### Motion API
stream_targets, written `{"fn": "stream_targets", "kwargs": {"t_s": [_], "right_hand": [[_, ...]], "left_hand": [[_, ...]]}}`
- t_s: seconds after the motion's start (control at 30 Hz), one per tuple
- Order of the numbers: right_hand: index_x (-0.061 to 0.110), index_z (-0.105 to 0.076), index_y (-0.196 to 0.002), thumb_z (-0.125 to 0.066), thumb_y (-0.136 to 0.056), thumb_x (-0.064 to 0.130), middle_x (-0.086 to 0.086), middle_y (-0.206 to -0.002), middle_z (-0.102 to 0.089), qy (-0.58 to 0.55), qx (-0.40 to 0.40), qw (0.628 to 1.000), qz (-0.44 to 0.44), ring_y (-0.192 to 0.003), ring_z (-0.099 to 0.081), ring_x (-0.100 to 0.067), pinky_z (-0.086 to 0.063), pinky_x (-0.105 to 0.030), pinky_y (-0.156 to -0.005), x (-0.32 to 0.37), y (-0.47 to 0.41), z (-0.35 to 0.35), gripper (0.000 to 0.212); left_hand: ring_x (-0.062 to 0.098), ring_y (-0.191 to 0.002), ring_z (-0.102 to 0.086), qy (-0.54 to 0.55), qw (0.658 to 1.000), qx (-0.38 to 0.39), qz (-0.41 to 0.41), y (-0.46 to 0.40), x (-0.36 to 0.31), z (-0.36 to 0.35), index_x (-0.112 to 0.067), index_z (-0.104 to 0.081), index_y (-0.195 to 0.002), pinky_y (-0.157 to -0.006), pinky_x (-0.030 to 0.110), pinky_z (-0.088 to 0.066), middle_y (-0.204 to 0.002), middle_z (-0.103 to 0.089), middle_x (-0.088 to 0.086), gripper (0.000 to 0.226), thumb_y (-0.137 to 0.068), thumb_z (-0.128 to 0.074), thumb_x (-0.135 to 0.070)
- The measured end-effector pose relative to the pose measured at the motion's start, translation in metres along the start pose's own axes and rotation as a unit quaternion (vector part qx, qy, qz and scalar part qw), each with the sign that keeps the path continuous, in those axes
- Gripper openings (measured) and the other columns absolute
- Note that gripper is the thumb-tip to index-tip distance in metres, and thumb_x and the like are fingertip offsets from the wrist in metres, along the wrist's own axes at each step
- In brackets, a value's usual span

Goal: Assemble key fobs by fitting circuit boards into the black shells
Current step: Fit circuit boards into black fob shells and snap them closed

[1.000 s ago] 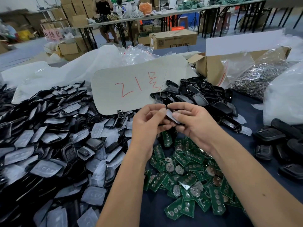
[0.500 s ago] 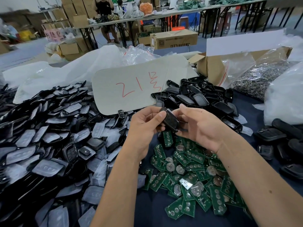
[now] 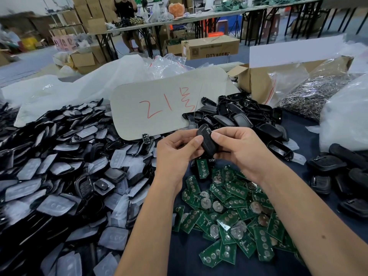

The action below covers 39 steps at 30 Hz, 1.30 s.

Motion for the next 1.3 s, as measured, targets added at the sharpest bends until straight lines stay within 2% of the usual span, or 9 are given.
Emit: {"fn": "stream_targets", "kwargs": {"t_s": [0.4, 0.53, 0.6, 0.77, 0.93, 1.03, 1.1, 1.2, 1.3], "right_hand": [[0.013, -0.081, -0.090, -0.078, -0.091, 0.012, -0.019, -0.091, -0.078, 0.077, 0.036, 0.996, 0.038, -0.079, -0.067, -0.031, -0.057, -0.045, -0.076, 0.005, 0.003, -0.003, 0.003], [0.022, -0.079, -0.080, -0.083, -0.085, 0.010, -0.013, -0.086, -0.076, 0.121, 0.009, 0.984, 0.134, -0.080, -0.069, -0.023, -0.060, -0.046, -0.076, 0.021, 0.006, -0.001, 0.014], [0.020, -0.080, -0.084, -0.085, -0.084, 0.008, -0.005, -0.087, -0.073, 0.241, -0.042, 0.935, 0.256, -0.088, -0.069, -0.023, -0.058, -0.047, -0.073, 0.036, 0.012, 0.000, 0.013], [0.015, -0.081, -0.089, -0.082, -0.084, 0.001, 0.002, -0.092, -0.066, 0.426, -0.096, 0.781, 0.446, -0.095, -0.055, -0.023, -0.046, -0.030, -0.077, 0.052, 0.031, -0.014, 0.015], [0.010, -0.080, -0.088, -0.073, -0.089, -0.005, -0.001, -0.094, -0.066, 0.468, -0.099, 0.743, 0.469, -0.098, -0.054, -0.022, -0.045, -0.026, -0.078, 0.050, 0.034, -0.024, 0.017], [0.009, -0.080, -0.094, -0.063, -0.080, -0.021, 0.000, -0.097, -0.067, 0.438, -0.123, 0.771, 0.445, -0.100, -0.059, -0.021, -0.051, -0.028, -0.078, 0.050, 0.034, -0.019, 0.037], [0.015, -0.077, -0.106, -0.059, -0.084, -0.015, 0.005, -0.103, -0.067, 0.381, -0.149, 0.828, 0.385, -0.100, -0.063, -0.018, -0.054, -0.028, -0.071, 0.048, 0.028, -0.007, 0.042], [0.024, -0.075, -0.111, -0.061, -0.099, 0.010, 0.001, -0.095, -0.071, 0.186, -0.100, 0.954, 0.214, -0.082, -0.069, -0.015, -0.053, -0.033, -0.052, 0.028, 0.010, 0.006, 0.023], [0.021, -0.077, -0.102, -0.070, -0.098, 0.020, -0.012, -0.081, -0.073, 0.130, -0.059, 0.978, 0.152, -0.060, -0.066, -0.020, -0.048, -0.030, -0.043, 0.016, 0.005, 0.004, 0.008]], "left_hand": [[0.019, -0.084, -0.071, -0.041, 0.999, 0.029, -0.011, 0.002, -0.003, -0.005, -0.027, -0.083, -0.093, -0.071, 0.025, -0.057, -0.092, -0.079, 0.009, 0.022, -0.093, -0.074, -0.006], [0.021, -0.091, -0.069, -0.022, 0.999, 0.047, -0.016, 0.003, -0.004, -0.006, -0.020, -0.081, -0.095, -0.080, 0.031, -0.059, -0.097, -0.077, 0.011, 0.013, -0.091, -0.075, -0.010], [0.023, -0.092, -0.068, 0.037, 0.998, 0.048, 0.013, 0.002, -0.003, -0.004, -0.012, -0.079, -0.101, -0.081, 0.032, -0.060, -0.099, -0.074, 0.013, 0.010, -0.096, -0.070, -0.014], [0.017, -0.060, -0.061, 0.027, 0.992, 0.058, 0.109, 0.002, 0.005, -0.002, -0.003, -0.069, -0.104, -0.051, 0.023, -0.048, -0.080, -0.069, 0.012, 0.051, -0.088, -0.063, -0.051], [0.015, -0.059, -0.064, 0.002, 0.994, 0.070, 0.085, 0.002, 0.003, -0.004, -0.003, -0.071, -0.099, -0.052, 0.019, -0.050, -0.080, -0.069, 0.007, 0.011, -0.095, -0.072, -0.013], [0.017, -0.058, -0.067, -0.010, 0.996, 0.040, 0.075, 0.001, 0.004, 0.002, -0.006, -0.071, -0.092, -0.053, 0.019, -0.053, -0.076, -0.068, 0.007, 0.003, -0.093, -0.073, -0.003], [0.019, -0.057, -0.067, -0.016, 0.997, 0.031, 0.070, 0.000, 0.005, 0.004, -0.005, -0.071, -0.091, -0.052, 0.020, -0.054, -0.078, -0.069, 0.010, 0.005, -0.091, -0.074, -0.001], [0.019, -0.057, -0.066, -0.037, 0.997, 0.036, 0.061, -0.001, 0.005, 0.002, -0.007, -0.073, -0.091, -0.053, 0.021, -0.055, -0.076, -0.071, 0.010, 0.007, -0.090, -0.076, -0.001], [0.018, -0.058, -0.065, -0.057, 0.996, 0.050, 0.053, 0.000, 0.006, -0.001, -0.006, -0.074, -0.095, -0.056, 0.024, -0.056, -0.077, -0.072, 0.011, 0.006, -0.090, -0.077, -0.003]]}}
Point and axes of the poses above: each hand's wrist, its own y-axis away from the middle knuckle, its own z-axis out of the back of the hand, x = y × z, the point moved 7 cm from there along -y, towards the middle knuckle
